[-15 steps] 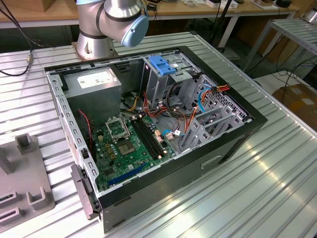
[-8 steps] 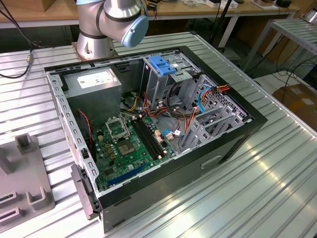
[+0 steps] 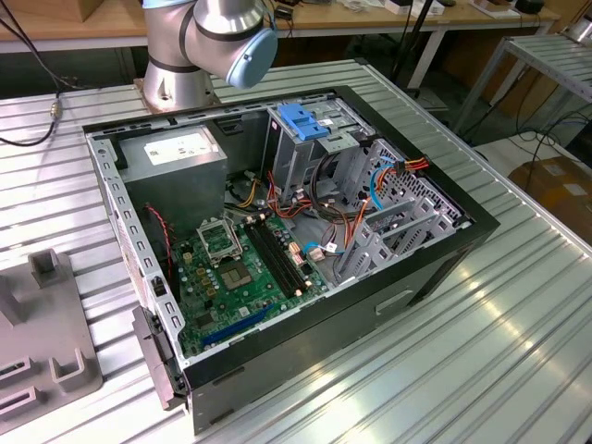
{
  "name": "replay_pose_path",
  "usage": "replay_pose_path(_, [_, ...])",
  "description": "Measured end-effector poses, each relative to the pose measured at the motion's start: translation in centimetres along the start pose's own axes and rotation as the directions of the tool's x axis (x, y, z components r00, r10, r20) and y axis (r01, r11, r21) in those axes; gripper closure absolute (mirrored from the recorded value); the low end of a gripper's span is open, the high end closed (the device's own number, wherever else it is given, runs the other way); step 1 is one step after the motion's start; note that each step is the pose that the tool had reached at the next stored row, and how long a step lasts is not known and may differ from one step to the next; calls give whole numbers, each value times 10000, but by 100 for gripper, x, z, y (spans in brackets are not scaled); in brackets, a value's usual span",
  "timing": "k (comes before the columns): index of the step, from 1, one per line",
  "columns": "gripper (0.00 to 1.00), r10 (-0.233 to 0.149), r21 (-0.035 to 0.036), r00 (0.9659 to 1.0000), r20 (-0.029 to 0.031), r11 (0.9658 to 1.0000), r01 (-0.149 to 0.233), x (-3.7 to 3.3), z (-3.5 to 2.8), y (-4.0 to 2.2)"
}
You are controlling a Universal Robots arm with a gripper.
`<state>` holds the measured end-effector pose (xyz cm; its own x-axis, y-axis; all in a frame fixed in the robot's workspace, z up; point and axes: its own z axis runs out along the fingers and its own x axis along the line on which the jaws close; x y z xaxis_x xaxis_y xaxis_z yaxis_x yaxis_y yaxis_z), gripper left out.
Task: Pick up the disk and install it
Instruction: 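Pick up the disk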
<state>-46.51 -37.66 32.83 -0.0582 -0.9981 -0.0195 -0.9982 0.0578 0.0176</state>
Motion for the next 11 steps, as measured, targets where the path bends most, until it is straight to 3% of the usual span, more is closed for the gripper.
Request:
replay_pose_path(6, [47, 0, 0, 10000, -10, 10000, 0, 1, 24, -1])
replay_pose_path(11, [47, 0, 2, 10000, -21, 10000, 0, 2, 114, -2])
